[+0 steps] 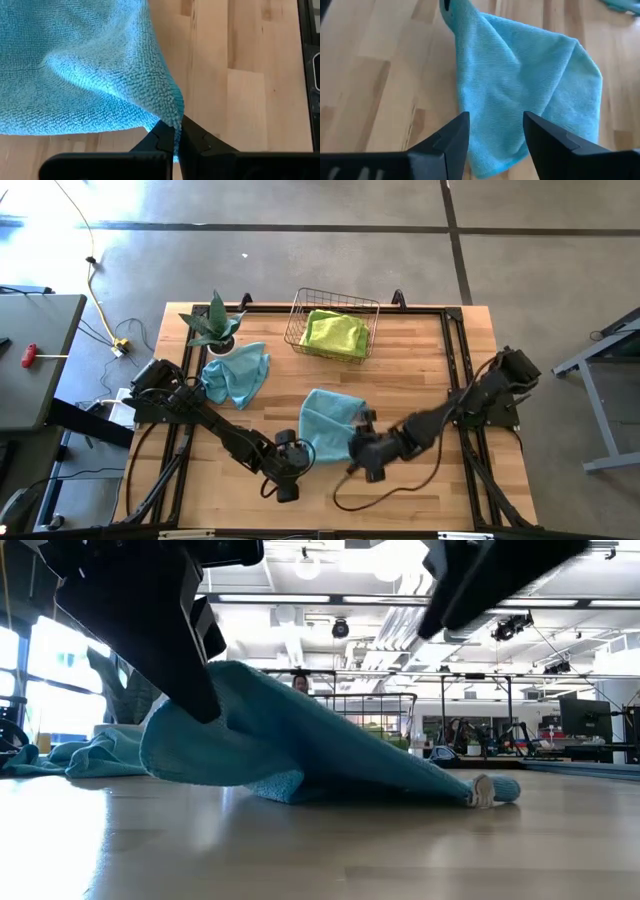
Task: Fold microfiber towels
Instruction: Fold the bottom blue microfiber towel
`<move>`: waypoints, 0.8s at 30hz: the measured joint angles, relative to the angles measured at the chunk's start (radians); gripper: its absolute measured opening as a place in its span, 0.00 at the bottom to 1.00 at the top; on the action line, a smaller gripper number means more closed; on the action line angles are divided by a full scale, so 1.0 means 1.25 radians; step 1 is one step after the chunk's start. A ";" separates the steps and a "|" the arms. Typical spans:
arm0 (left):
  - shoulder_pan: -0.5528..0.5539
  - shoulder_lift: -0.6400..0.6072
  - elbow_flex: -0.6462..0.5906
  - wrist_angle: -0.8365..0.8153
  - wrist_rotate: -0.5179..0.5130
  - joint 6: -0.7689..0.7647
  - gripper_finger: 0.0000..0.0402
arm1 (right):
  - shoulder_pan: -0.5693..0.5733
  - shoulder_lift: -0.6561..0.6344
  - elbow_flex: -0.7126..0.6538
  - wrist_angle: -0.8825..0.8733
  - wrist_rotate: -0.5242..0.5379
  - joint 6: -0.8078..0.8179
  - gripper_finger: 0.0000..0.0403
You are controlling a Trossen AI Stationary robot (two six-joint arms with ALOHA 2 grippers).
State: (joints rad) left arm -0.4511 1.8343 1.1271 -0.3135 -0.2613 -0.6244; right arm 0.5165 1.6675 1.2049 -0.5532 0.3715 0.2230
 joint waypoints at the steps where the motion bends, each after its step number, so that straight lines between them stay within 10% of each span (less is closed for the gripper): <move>1: 0.000 0.000 0.000 0.001 0.000 0.005 0.00 | 0.015 0.000 -0.027 0.034 0.034 0.015 0.44; 16: 0.108 -0.007 0.000 0.088 0.105 0.042 0.00 | 0.111 -0.001 -0.367 0.647 0.143 0.128 0.41; 24: 0.191 -0.019 0.000 0.195 0.236 0.075 0.00 | 0.110 0.021 -0.405 0.711 0.193 0.098 0.41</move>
State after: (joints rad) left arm -0.2127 1.8110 1.1273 -0.0700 0.0341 -0.5306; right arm 0.6544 1.6941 0.6986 0.3352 0.6132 0.3451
